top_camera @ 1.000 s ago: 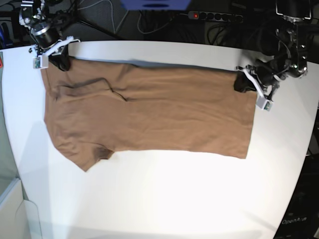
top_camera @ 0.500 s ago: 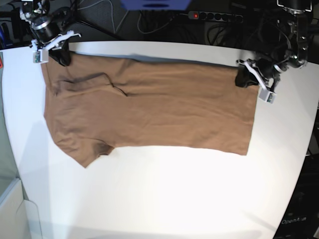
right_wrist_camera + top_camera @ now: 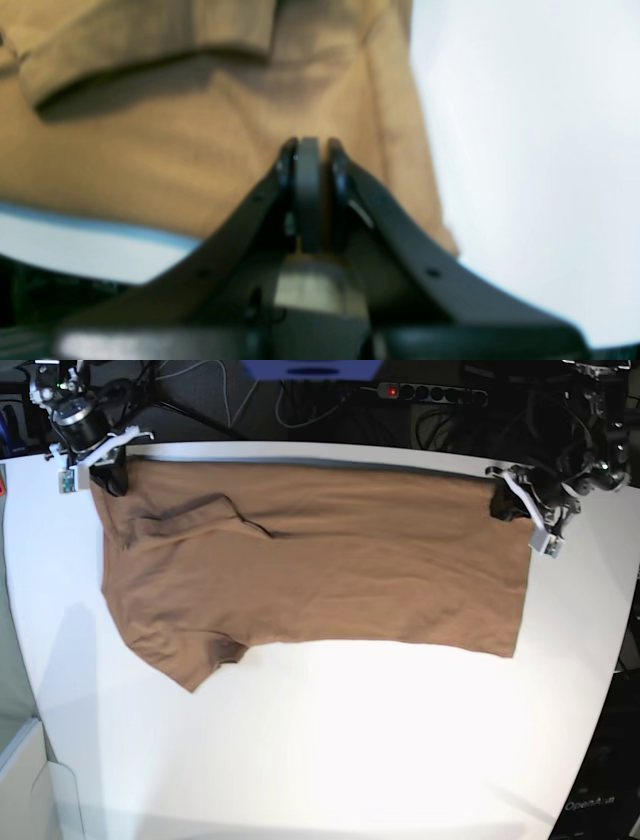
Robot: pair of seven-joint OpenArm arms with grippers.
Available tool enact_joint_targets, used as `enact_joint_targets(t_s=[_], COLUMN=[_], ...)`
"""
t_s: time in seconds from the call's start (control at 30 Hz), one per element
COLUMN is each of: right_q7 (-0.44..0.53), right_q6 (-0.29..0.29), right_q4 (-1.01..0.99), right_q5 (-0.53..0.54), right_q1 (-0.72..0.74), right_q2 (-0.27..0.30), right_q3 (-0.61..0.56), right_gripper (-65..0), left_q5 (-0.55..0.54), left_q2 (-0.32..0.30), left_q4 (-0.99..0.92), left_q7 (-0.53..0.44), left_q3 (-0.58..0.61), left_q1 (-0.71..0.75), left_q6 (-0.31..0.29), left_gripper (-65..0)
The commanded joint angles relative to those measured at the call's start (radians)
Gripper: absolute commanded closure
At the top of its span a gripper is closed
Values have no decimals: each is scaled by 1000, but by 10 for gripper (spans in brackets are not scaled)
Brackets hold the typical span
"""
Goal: Fold the T-shirt properly
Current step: 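Open both grippers and release the shirt edge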
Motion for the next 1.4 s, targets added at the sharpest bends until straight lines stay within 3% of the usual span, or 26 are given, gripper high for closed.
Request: enact_joint_targets(t_s=[0.0,0.4,0.63,0.8,1.03,1.1,1.17,1.27,1.37], right_q7=[21,13,-73,-156,-314,-349,-406,-479,-521], right_q6=[2,1,1,2,8,53,120,211,313], right_q4=[25,134,163,176,176,168,134,39,-125], right_q5=[9,7,7,10,7,7,7,7,6], right_q1=[-5,-7,50,139,298,363,460,604,763], right_q2=[13,49,73,147,190,214,225,227,222], right_q3=[8,21,40,37,34,15,8,5,-3], right_gripper=[-20,-29,-29,-30,-32,-64,-135,-206,-215], left_q5=[160,152,154,152,152,154,152,152,152], left_q2=[-7,35,109,112,116,116,116,116,116], left_q4=[-29,52,220,312,335,327,307,286,293], left_q7=[146,148,197,229,229,229,229,229,229], left_q3=[1,-8,-10,-19,-60,-89,-128,-169,-205], left_q1=[22,-44,-32,-38,-56,-76,-98,-125,-127], left_q6=[63,63,63,63,63,63,63,63,63], left_gripper=[-23,-24,-25,-26,-26,-27,-43,-133,-218])
